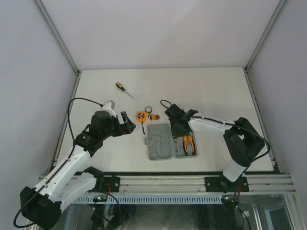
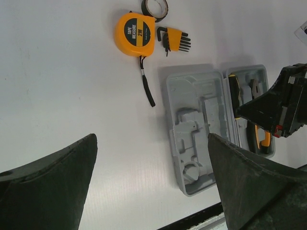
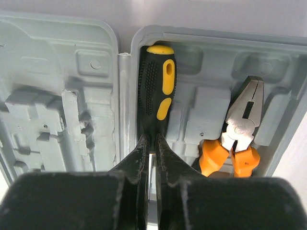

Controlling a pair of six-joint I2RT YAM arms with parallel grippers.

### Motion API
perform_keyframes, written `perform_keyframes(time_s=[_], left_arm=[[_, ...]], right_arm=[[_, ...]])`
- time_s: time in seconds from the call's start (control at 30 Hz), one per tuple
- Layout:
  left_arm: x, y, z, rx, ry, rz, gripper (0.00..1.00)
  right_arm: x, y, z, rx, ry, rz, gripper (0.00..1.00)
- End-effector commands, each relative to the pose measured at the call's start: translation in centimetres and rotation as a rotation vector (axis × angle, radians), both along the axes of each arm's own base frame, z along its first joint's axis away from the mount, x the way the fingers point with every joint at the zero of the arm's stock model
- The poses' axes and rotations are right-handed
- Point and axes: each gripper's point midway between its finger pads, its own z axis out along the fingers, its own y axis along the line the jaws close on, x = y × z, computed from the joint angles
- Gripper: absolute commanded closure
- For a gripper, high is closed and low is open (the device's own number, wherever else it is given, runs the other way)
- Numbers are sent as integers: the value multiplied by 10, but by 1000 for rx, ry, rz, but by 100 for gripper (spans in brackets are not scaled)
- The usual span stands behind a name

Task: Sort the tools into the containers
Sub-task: Place the screwdriver in the storage box.

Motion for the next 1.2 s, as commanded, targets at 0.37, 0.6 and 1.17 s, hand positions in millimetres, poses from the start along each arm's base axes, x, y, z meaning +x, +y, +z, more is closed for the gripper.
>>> perform_keyframes(time_s=[0.37, 0.6, 1.17], left_arm=[[3, -2, -3, -22, -15, 0, 0], [4, -3, -5, -24, -13, -2, 0], [3, 6, 2, 0, -24, 31, 0]], right_arm=[[-71, -43, -90, -244, 289, 27, 100], [-99, -57, -110, -311, 325, 17, 100], [-50, -10, -4, -72, 49, 50, 89]])
